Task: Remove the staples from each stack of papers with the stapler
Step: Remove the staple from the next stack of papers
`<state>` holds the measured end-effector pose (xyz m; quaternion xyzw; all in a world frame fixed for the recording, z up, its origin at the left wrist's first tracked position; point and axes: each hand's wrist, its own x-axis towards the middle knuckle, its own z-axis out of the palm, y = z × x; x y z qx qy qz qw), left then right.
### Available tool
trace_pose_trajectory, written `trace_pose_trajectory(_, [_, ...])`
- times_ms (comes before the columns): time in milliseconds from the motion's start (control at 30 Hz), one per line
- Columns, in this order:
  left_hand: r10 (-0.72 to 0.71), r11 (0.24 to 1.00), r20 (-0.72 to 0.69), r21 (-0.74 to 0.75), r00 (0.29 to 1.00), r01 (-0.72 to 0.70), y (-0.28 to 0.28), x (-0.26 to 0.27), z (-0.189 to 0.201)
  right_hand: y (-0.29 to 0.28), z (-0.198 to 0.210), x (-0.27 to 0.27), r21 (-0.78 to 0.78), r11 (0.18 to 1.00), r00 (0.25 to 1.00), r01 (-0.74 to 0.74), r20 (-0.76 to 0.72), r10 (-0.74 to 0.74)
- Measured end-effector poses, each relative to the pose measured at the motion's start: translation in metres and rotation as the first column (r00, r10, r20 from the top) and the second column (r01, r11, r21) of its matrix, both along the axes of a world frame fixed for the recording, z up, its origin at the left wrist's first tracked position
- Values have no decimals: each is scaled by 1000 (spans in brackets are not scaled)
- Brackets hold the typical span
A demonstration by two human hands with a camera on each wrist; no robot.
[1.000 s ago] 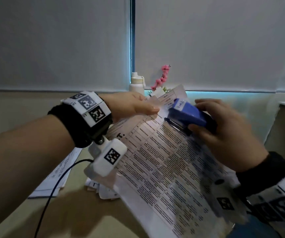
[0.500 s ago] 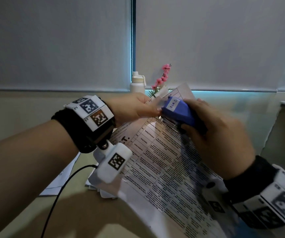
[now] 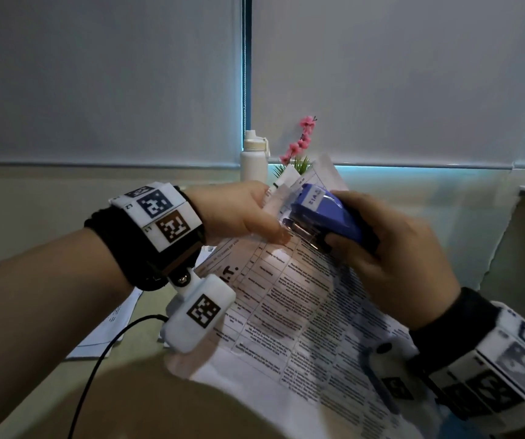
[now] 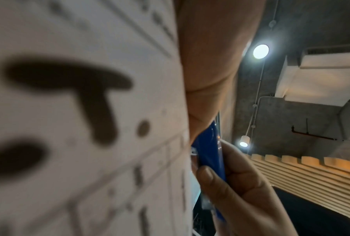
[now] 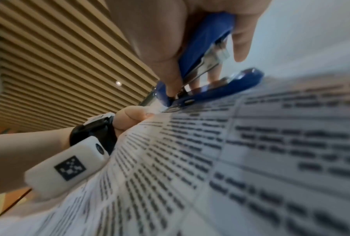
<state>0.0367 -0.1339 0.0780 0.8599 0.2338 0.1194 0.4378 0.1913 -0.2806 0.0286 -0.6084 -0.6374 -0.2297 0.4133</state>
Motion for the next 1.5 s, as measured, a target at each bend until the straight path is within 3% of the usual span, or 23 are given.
trace_pose_trajectory(133, [3,1000,-19,-11,1000,-3,-4,0,0,3,-6,0,27,1000,996,10,92,-12])
trace_pose_trajectory(233, [-26,999,14,-21,1000,27,-10,0,2,4,-1,-3,29,998,998,-52,-38,53])
trace_pose_trajectory(367, [-37,999,19,-36,999,37,-7,0,0,7,-3,-7,66,997,999,-33,16,32])
trace_pose_trajectory(500, [-23,999,50,-35,999,25,-3,0,-1,11,-4,-9,60,997,995,-43,-90,48])
trace_pose_trajectory(600, [-32,998,88,-57,996,37,-5,2,-1,13,-4,-11,87,996,1000,-25,-8,26])
trace_pose_trajectory(700, [-57,996,120,-64,991,65,-10,3,-1,15,-2,-13,104,992,994,-67,-77,75])
trace_pose_trajectory(800, [-46,997,129,-53,991,53,-8,4,-2,16,-1,-14,116,993,999,-39,-7,40])
trace_pose_trajectory(1000, [-4,998,107,-66,994,11,-2,-1,-4,25,-4,-8,14,993,953,-118,-279,117])
trace_pose_trajectory(1233, [-7,1000,84,5,996,6,-10,7,-21,35,-7,-18,3,997,967,-82,-243,80])
trace_pose_trajectory(1300, [-3,1000,101,7,995,2,-9,8,-24,35,-1,-24,21,991,934,-133,-331,132])
trace_pose_trajectory(1400, [62,998,102,22,993,-64,4,1,-23,27,5,-21,22,983,892,-183,-416,176])
trace_pose_trajectory(1500, [156,988,111,3,982,-157,18,-14,-24,12,2,-7,0,987,917,-162,-369,151])
